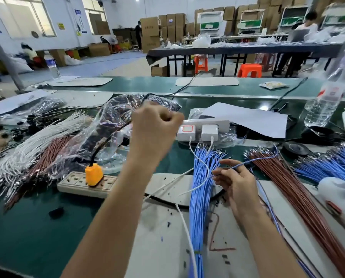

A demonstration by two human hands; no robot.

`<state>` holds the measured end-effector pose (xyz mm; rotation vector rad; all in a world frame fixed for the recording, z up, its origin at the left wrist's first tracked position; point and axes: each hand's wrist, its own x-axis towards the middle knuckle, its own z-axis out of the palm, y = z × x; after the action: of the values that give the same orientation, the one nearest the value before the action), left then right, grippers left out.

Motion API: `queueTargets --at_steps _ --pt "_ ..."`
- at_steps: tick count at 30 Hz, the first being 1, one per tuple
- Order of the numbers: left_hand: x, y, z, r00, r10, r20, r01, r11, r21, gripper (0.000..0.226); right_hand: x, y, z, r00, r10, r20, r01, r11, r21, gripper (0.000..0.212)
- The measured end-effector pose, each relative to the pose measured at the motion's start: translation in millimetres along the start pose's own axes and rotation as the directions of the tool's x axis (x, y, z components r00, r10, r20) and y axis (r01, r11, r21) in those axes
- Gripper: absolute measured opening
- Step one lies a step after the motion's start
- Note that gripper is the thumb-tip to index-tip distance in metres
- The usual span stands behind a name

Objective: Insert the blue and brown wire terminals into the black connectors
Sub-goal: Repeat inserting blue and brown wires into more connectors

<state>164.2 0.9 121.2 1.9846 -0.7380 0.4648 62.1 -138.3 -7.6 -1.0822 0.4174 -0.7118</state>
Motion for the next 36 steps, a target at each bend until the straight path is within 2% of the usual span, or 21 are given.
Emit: queueTargets --at_steps 2,4,7,9,12,16,18,22,25,27,31,36 --pt "-23 2 39 0.991 0.001 0.131 0.029 0.974 -0.225 0.028 5 2 -1 1.0 0.011 0.002 -0.011 1.0 -0.011 0.021" --pt "-47 -5 76 0.967 -0.076 0.241 0.157 0.928 -0.337 0.031 9 5 -3 0.999 0.037 0.027 -0.037 0.999 0.004 0.021" --pt "-70 -24 106 0.915 -0.189 0.357 0.37 0.747 -0.553 0.026 13 8 -8 0.992 0.041 0.121 -0.036 0.998 -0.044 0.022" --pt "-73 -31 110 0.911 -0.211 0.354 0.397 0.682 -0.614 0.022 16 7 -11 0.985 0.06 0.159 -0.051 0.997 -0.063 0.023" --pt "-76 -34 111 0.928 -0.19 0.322 0.362 0.674 -0.644 0.022 16 7 -12 0.981 0.089 0.173 -0.08 0.995 -0.06 0.021" --pt "-80 -34 113 0.952 -0.095 0.292 0.26 0.757 -0.6 0.028 11 5 -13 0.981 0.076 0.177 -0.075 0.997 -0.013 0.016" --pt "-80 -33 113 0.959 -0.068 0.274 0.225 0.771 -0.595 0.027 9 2 -13 0.99 0.066 0.129 -0.067 0.998 0.006 0.017" --pt "-80 -33 113 0.961 -0.037 0.274 0.192 0.802 -0.565 0.024 2 -5 -10 0.986 -0.165 -0.032 0.154 0.963 -0.222 0.023" --pt "-80 -33 114 0.951 -0.043 0.305 0.212 0.81 -0.546 0.024 -6 -18 -9 0.921 -0.379 -0.095 0.342 0.9 -0.271 0.024" --pt "-80 -33 114 0.947 -0.044 0.319 0.221 0.808 -0.546 0.025 -11 -28 -11 0.867 -0.495 -0.057 0.461 0.84 -0.287 0.02" --pt "-80 -34 114 0.939 -0.044 0.341 0.236 0.804 -0.546 0.021 -17 -34 -11 0.817 -0.575 0.048 0.552 0.756 -0.352 0.018" --pt "-80 -34 114 0.936 -0.029 0.352 0.225 0.817 -0.531 0.021 -19 -33 -10 0.806 -0.589 0.063 0.568 0.738 -0.365 0.02"
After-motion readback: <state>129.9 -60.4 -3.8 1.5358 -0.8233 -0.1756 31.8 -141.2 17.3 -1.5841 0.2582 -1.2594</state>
